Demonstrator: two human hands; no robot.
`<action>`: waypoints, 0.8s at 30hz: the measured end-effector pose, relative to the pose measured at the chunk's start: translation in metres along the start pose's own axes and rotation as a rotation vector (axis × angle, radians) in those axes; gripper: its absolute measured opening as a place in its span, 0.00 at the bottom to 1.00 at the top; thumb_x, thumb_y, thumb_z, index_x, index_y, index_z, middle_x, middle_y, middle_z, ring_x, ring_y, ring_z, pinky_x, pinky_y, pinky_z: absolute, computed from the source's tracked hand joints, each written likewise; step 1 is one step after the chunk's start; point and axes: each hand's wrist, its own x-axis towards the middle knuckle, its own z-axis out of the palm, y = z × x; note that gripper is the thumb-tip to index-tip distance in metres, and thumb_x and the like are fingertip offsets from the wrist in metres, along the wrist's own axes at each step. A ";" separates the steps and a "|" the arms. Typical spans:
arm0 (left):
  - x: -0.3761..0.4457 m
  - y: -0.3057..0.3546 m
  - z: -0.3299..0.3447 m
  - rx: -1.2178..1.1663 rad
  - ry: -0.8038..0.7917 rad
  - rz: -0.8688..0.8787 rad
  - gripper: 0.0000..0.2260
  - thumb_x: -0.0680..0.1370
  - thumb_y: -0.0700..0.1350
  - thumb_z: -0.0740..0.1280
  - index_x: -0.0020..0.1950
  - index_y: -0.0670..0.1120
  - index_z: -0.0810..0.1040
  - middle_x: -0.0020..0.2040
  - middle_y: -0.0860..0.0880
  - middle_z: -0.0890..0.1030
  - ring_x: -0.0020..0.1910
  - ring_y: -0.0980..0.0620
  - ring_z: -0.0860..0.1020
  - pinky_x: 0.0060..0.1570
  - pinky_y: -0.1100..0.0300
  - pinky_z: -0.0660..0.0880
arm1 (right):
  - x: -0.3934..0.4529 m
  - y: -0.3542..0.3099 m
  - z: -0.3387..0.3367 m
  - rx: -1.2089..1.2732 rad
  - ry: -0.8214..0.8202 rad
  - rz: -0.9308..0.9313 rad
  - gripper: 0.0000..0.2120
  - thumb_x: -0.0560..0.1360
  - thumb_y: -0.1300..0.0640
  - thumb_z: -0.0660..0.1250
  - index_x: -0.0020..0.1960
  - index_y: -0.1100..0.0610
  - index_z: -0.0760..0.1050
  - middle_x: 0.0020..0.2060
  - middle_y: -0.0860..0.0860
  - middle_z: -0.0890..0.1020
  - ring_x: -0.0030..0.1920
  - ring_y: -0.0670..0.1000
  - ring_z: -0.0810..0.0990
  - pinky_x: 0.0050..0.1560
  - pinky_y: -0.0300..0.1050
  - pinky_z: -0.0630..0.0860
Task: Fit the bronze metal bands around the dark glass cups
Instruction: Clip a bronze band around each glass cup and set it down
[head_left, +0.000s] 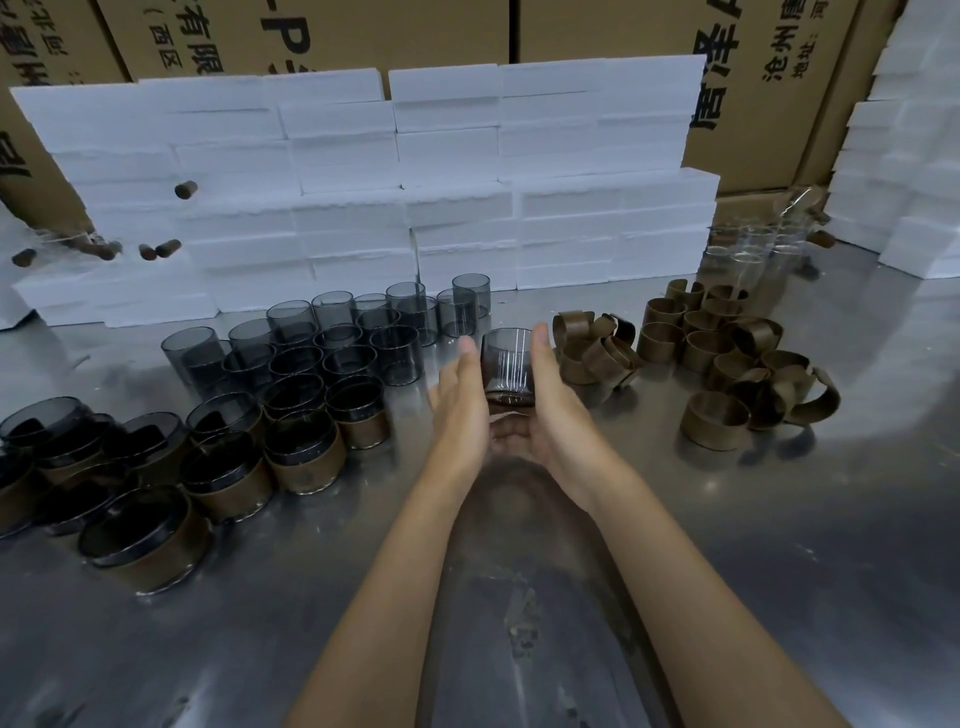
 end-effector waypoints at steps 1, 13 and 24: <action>0.000 0.001 0.002 0.018 -0.021 -0.009 0.38 0.80 0.73 0.50 0.78 0.46 0.66 0.77 0.40 0.65 0.74 0.42 0.70 0.70 0.55 0.72 | -0.001 0.000 0.003 -0.005 0.054 -0.006 0.39 0.65 0.18 0.53 0.40 0.52 0.82 0.30 0.51 0.85 0.28 0.43 0.82 0.30 0.33 0.76; -0.013 0.014 -0.016 -0.075 -0.094 0.152 0.15 0.83 0.52 0.59 0.67 0.60 0.79 0.59 0.52 0.82 0.60 0.50 0.79 0.56 0.55 0.73 | 0.008 0.008 -0.015 0.031 0.249 -0.067 0.20 0.84 0.37 0.53 0.64 0.44 0.79 0.53 0.48 0.87 0.51 0.48 0.87 0.45 0.43 0.82; -0.011 0.007 -0.023 -0.121 -0.169 0.258 0.20 0.75 0.43 0.77 0.64 0.56 0.78 0.63 0.54 0.83 0.66 0.59 0.78 0.66 0.61 0.71 | -0.001 -0.004 -0.019 0.393 0.121 0.067 0.20 0.83 0.44 0.62 0.58 0.61 0.80 0.50 0.57 0.87 0.55 0.53 0.86 0.60 0.48 0.81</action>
